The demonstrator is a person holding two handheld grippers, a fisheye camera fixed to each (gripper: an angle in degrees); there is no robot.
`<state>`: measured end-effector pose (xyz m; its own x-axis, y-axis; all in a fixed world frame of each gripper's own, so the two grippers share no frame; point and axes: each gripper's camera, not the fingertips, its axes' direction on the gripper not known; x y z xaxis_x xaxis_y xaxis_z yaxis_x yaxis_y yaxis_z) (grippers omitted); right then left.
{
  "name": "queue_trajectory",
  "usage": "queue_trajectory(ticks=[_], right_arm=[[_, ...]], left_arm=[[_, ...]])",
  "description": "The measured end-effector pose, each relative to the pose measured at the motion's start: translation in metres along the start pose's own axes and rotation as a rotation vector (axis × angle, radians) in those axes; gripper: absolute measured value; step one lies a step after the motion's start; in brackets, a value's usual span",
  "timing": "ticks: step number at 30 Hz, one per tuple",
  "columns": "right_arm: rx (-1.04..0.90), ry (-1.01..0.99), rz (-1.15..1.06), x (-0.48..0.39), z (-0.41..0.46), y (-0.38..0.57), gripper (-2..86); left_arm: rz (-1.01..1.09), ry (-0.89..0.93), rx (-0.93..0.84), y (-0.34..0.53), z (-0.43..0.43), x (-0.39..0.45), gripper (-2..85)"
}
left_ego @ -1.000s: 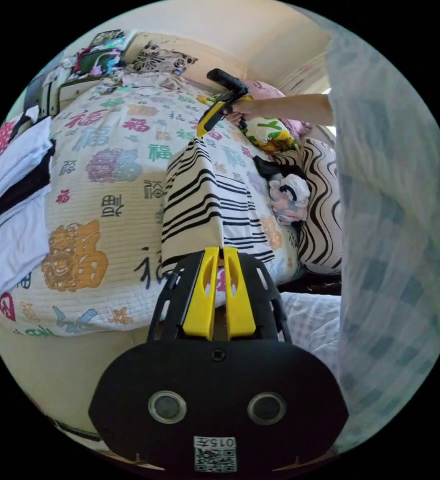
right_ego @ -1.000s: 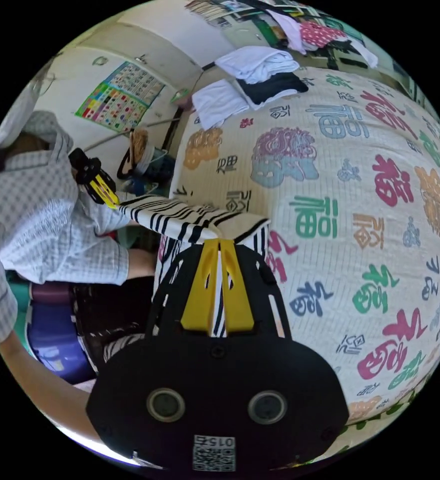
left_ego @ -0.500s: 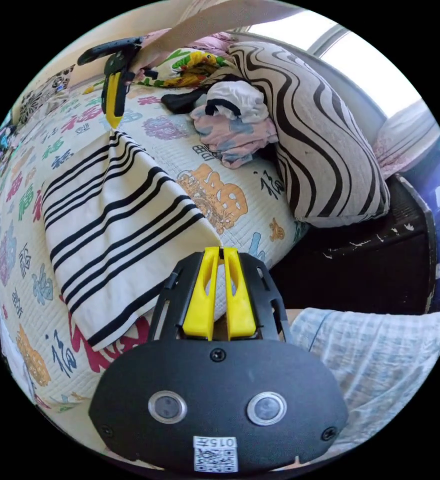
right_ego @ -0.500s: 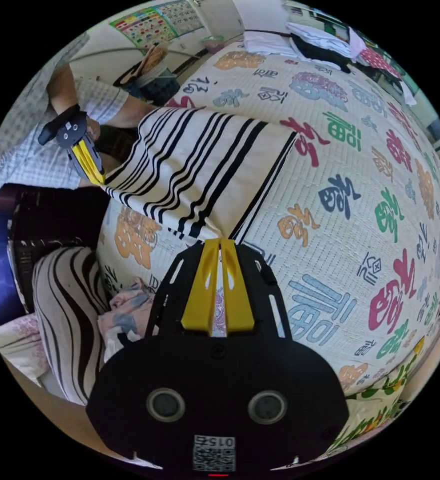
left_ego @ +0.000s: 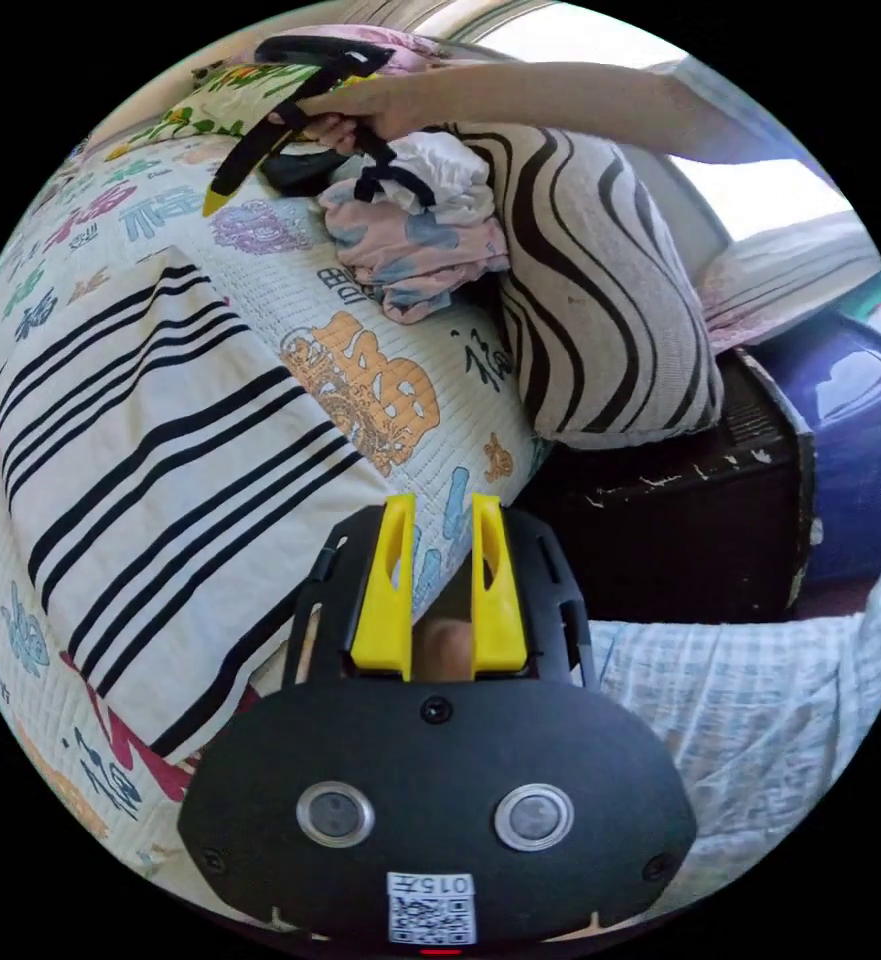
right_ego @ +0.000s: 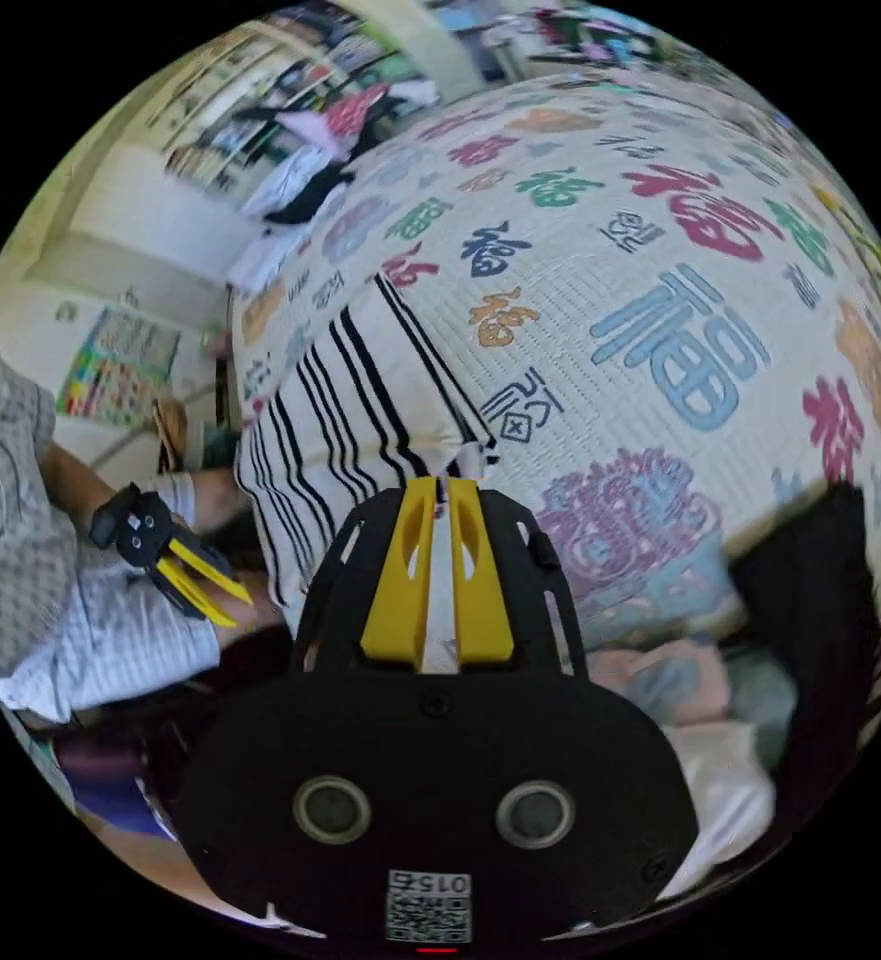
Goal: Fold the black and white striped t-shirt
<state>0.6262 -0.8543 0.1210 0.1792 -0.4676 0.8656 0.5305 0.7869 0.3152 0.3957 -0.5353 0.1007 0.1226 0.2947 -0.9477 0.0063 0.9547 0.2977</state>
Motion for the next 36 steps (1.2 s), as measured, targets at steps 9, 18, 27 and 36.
queue_trajectory(ticks=[9,18,27,36], right_arm=[[0.139,-0.114,0.461,-0.062,0.041,0.151,7.1],[0.206,-0.278,0.732,-0.06,0.082,0.254,2.6],[0.533,-0.691,0.68,-0.04,0.065,0.339,-0.5],[0.545,-0.559,0.988,-0.011,0.065,0.402,-0.4]], left_arm=[[0.132,-0.11,0.101,-0.117,-0.076,-0.165,12.3],[0.322,-0.101,-0.415,-0.245,0.058,-0.259,5.7],[0.182,0.263,-0.441,-0.27,0.023,-0.325,1.2],[0.131,0.088,-0.528,-0.289,0.099,-0.398,3.1]])
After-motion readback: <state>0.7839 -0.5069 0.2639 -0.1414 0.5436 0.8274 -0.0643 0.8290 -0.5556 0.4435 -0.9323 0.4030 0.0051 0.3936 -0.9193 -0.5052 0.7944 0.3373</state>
